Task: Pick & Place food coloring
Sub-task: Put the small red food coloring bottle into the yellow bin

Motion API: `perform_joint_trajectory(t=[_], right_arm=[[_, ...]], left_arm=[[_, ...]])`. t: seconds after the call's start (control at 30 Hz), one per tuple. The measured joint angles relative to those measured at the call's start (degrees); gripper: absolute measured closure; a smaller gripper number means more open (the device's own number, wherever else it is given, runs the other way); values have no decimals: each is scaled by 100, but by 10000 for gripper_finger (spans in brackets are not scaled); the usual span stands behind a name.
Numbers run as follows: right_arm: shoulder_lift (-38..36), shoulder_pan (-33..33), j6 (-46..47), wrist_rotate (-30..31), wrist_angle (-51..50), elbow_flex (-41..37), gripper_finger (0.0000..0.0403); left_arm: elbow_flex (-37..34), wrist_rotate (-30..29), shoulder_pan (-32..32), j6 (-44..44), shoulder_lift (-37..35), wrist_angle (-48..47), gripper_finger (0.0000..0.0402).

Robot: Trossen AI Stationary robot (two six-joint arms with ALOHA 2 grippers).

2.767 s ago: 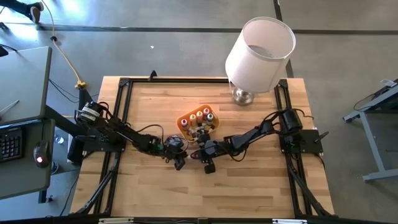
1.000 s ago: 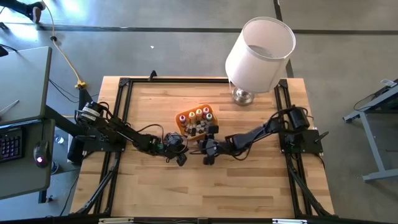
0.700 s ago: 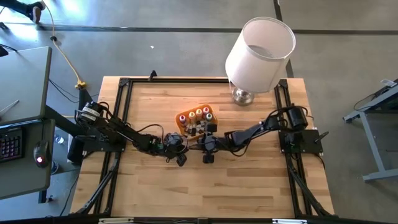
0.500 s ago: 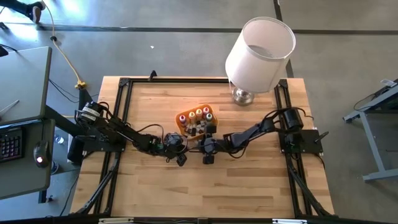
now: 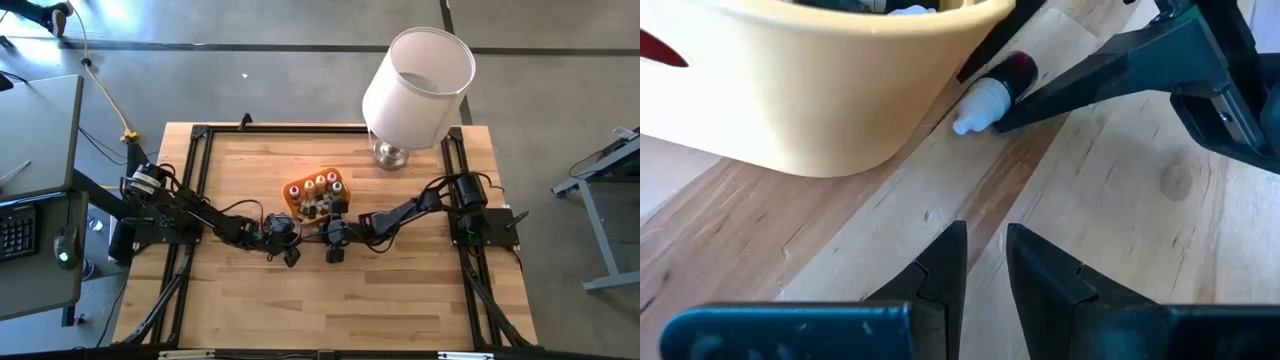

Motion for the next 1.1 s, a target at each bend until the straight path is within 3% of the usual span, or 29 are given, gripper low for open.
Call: perform_joint_trajectory(t=[0.27,0.47,0.7,1.1], right_arm=[[-15,4,-228,31,-29,87,337],[-135,20,-703,94,-867,683,320],[-334,-65,-979,448,-2188,1465,330],[-308,-869,-783,-78,-2382,1541,321]], left_arm=[[0,0,0,0,0,2,328],[0,0,0,0,-1,0,328],[0,0,0,0,-2,-3,328],[0,59,0,2,-2,-11,328]])
